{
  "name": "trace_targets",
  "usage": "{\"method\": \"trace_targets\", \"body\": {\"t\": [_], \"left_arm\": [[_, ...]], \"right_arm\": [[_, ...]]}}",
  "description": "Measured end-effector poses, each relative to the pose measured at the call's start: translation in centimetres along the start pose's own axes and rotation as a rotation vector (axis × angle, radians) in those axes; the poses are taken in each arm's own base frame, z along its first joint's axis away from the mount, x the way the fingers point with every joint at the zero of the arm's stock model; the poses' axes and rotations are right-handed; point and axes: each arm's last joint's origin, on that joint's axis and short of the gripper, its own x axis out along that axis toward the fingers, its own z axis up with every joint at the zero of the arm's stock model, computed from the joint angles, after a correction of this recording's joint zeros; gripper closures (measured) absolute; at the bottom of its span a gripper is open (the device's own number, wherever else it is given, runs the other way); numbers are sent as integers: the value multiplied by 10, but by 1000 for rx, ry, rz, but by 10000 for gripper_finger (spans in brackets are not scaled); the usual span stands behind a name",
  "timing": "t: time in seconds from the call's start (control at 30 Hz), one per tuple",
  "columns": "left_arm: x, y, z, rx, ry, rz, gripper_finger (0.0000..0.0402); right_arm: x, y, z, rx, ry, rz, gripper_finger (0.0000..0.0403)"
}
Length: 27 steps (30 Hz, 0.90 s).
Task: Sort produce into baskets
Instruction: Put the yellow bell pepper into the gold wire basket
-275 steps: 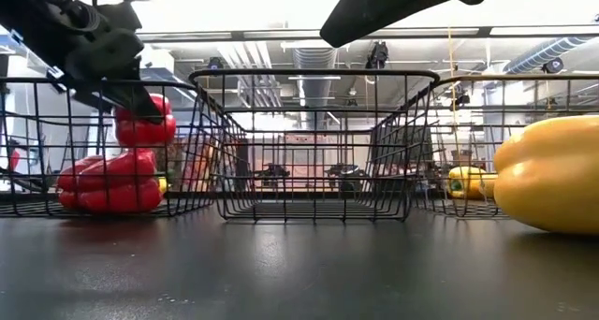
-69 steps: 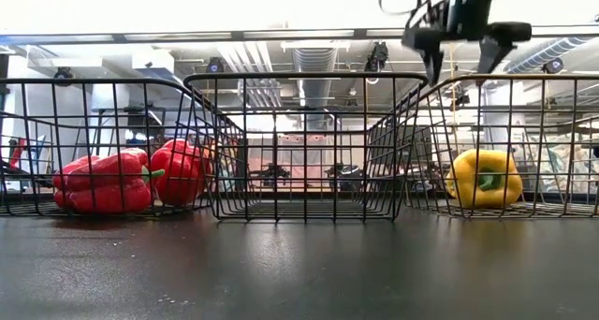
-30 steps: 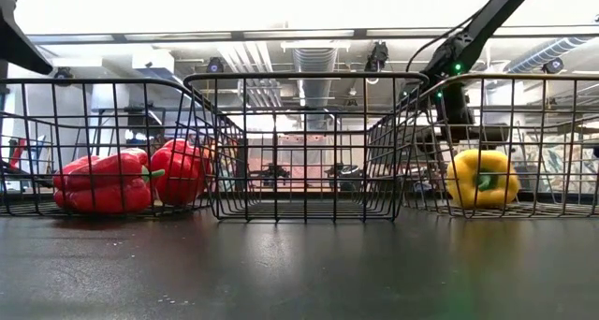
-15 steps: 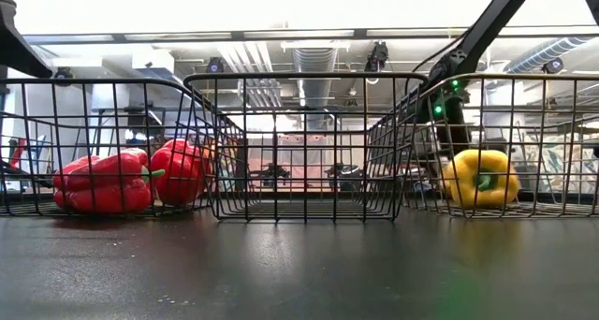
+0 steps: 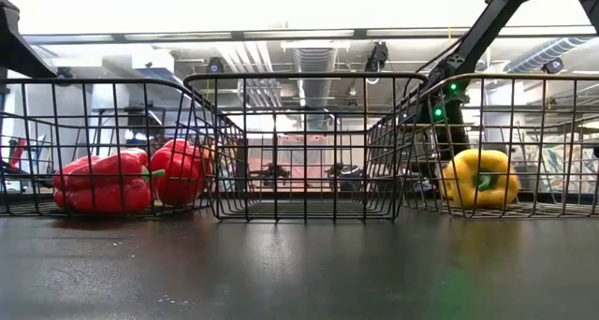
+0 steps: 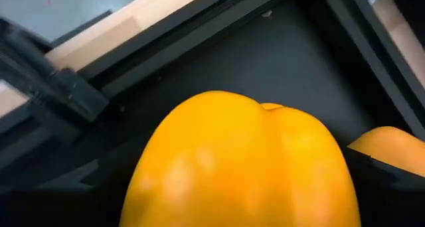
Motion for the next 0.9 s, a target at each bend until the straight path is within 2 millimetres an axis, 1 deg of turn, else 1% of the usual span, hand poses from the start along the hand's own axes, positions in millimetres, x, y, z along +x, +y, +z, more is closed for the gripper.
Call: {"method": "trace_targets", "body": {"t": [0.13, 0.3, 0.53, 0.9], "left_arm": [[0, 0, 1, -3, -23, 0, 4], [0, 0, 1, -3, -23, 0, 4], [0, -2, 1, -11, -26, -10, 4], [-3, -4, 0, -14, -79, -32, 4]], "right_arm": [[-3, 0, -1, -34, 44, 30, 57], [-4, 2, -5, -73, 114, 71, 43], [-5, 6, -13, -111, 137, 84, 39], [-11, 5, -28, -184, 245, 70, 39]]}}
